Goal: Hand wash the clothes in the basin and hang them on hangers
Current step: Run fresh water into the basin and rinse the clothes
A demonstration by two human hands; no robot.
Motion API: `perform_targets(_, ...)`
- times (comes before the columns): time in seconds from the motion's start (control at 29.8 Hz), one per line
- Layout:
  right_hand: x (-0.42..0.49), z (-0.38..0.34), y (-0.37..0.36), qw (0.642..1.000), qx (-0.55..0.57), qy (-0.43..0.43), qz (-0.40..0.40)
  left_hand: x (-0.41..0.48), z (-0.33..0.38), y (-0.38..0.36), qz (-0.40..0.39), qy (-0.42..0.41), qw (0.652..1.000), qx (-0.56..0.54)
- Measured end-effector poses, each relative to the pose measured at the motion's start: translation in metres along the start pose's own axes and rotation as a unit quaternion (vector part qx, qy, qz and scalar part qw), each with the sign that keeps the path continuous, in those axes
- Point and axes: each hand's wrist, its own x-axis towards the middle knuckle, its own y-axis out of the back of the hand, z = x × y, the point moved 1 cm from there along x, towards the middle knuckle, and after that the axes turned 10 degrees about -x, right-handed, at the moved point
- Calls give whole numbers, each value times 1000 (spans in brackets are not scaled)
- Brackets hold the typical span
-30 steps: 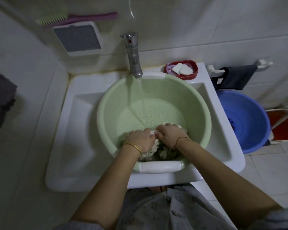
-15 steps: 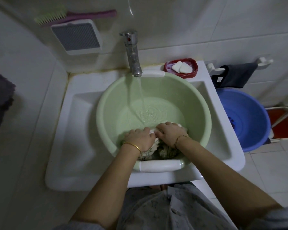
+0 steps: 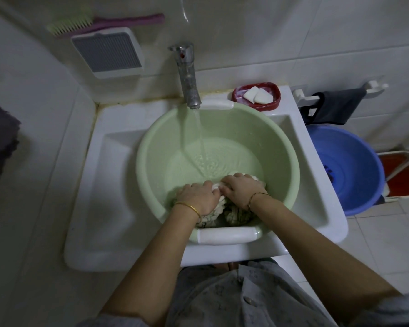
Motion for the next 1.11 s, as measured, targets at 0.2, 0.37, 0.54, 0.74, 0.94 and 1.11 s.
perform_targets(0.2,0,1,-1,1000,5,0,-2,1,0,-2,8,0,1000,5)
perform_targets(0.37,0,1,0,1000,6,1,-4,2,0,-2,1,3,1000,5)
perform_targets(0.54,1,2,-1,1000,7,2,-5,2,0,-2,4,3,1000,6)
perform_targets(0.74,1,2,-2,1000,6,4,-3,1,2,-1,1,4,1000,5)
perform_targets(0.94,0,2,-1,1000,7,6,-3,-1,2,0,0,5,1000,4)
perform_targets(1.11,0,3,-1,1000,6,7,-3,-2,2,1,0,5,1000,7)
